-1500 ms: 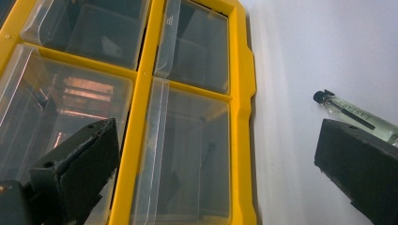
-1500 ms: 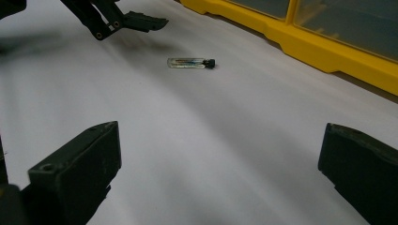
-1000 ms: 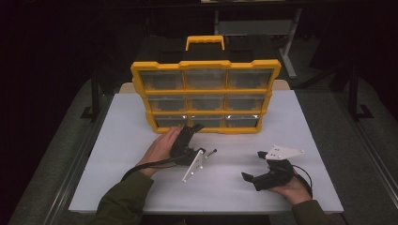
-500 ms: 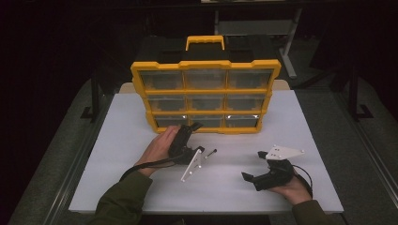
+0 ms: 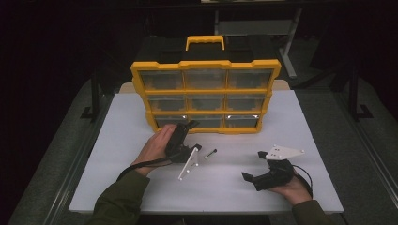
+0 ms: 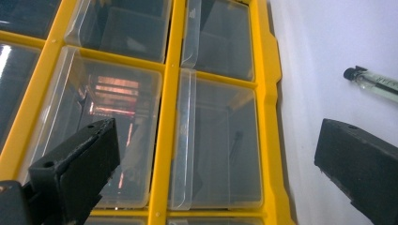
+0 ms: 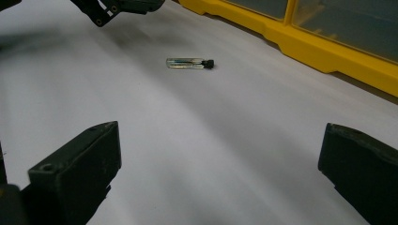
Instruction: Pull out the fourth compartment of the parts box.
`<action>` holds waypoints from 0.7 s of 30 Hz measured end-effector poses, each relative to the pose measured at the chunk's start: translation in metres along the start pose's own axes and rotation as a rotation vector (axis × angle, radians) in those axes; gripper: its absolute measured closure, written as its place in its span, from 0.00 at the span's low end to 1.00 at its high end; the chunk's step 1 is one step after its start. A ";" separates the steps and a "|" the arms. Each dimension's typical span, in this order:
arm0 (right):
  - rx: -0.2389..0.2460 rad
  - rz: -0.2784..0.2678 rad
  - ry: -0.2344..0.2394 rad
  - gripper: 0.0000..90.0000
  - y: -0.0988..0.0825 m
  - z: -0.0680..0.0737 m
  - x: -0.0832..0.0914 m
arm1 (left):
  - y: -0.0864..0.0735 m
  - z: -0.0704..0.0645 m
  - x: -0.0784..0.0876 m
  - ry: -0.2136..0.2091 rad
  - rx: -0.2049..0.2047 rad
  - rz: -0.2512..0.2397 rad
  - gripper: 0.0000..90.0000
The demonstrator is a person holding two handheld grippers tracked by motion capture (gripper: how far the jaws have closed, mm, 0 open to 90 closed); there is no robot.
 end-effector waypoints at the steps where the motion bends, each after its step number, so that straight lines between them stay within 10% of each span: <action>1: 0.000 0.000 0.000 0.00 0.000 0.000 0.000 | 0.000 0.001 0.000 0.005 0.001 0.000 0.00; 21: 0.023 0.025 -0.033 0.00 -0.003 0.000 -0.003 | -0.014 0.011 0.012 0.036 -0.017 0.045 0.00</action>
Point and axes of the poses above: each handheld gripper's, and its own axes: x roughly backward along the jaws, y roughly out of its top, z roughly to its left, the point moved 4 cm from there along -x, roughly forward along the jaws, and after that the axes turned 9 degrees about -z, right-handed, at the moved point
